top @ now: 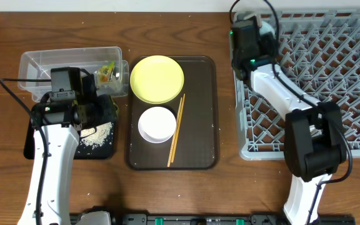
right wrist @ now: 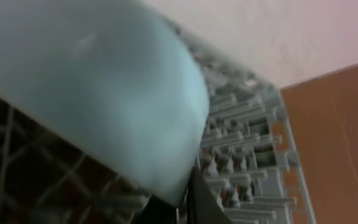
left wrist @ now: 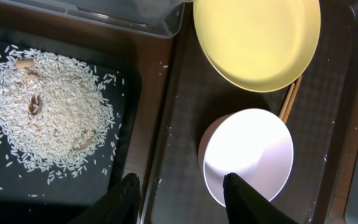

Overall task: Sort waste into correct bins and load items into the dishwasher rack
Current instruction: 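Reach the right gripper to the white bowl and grasp its rim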

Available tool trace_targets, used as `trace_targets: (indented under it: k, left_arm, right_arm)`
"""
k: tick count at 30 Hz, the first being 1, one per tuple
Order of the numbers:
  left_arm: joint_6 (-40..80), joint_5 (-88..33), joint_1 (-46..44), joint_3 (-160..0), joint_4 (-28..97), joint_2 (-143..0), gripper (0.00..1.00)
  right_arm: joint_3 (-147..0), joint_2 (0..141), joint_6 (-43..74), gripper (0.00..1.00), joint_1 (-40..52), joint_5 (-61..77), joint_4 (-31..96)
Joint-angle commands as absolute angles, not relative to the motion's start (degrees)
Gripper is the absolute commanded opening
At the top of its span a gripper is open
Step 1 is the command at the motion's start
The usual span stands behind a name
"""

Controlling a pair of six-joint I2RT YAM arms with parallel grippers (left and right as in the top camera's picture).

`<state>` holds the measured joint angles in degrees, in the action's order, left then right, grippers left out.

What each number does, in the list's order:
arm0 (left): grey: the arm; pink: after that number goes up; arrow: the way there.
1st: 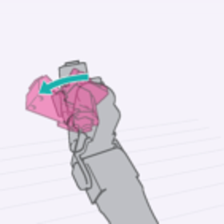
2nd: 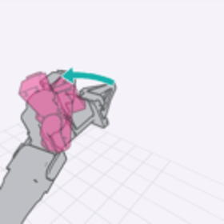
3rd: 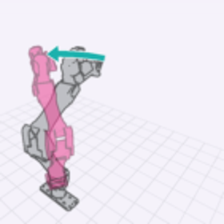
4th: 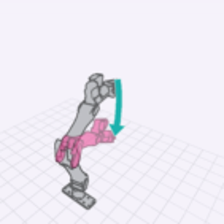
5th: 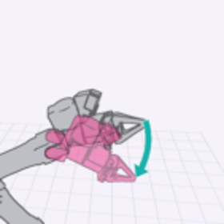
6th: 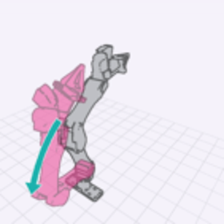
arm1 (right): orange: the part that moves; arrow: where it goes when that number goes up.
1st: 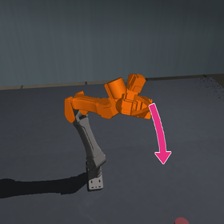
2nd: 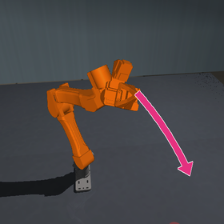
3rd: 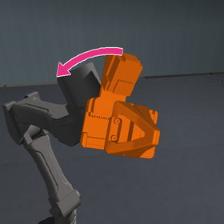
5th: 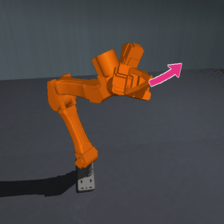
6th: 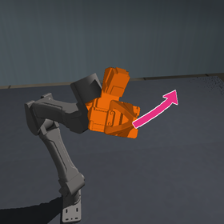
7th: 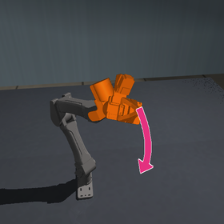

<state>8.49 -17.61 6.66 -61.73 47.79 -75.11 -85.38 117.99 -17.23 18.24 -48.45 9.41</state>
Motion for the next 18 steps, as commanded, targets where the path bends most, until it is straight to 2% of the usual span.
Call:
trace_targets:
  k: [1, 2, 8, 12, 15, 18]
  left_arm:
    - [7.53, -17.06, 6.79, -62.11, 48.01, -74.85, 0.47]
    - [7.55, -17.06, 6.79, -62.11, 48.01, -74.85, 0.46]
    - [7.53, -17.06, 6.79, -62.11, 48.01, -74.85, 0.46]
    - [7.53, -17.06, 6.79, -62.11, 48.01, -74.85, 0.46]
    - [7.53, -17.04, 6.79, -62.11, 48.03, -74.85, 0.46]
    - [7.55, -15.99, 6.79, -62.11, 48.66, -74.85, 0.47]
  right_arm:
    - [-84.64, 115.72, -6.11, 0.01, 20.21, -48.14, 15.75]
    - [-84.64, 115.18, -4.25, 0.02, 20.32, -47.55, 17.43]
    - [-84.64, 109.56, 1.91, 0.34, 20.34, -40.99, 26.24]
    - [-84.64, 104.44, 1.87, 0.49, 20.34, -33.52, 28.42]
    - [-84.64, 100.73, 1.89, 0.55, 20.34, -22.33, 29.65]
    - [-84.64, 98.65, 2.42, 0.55, 20.34, -6.39, 30.92]
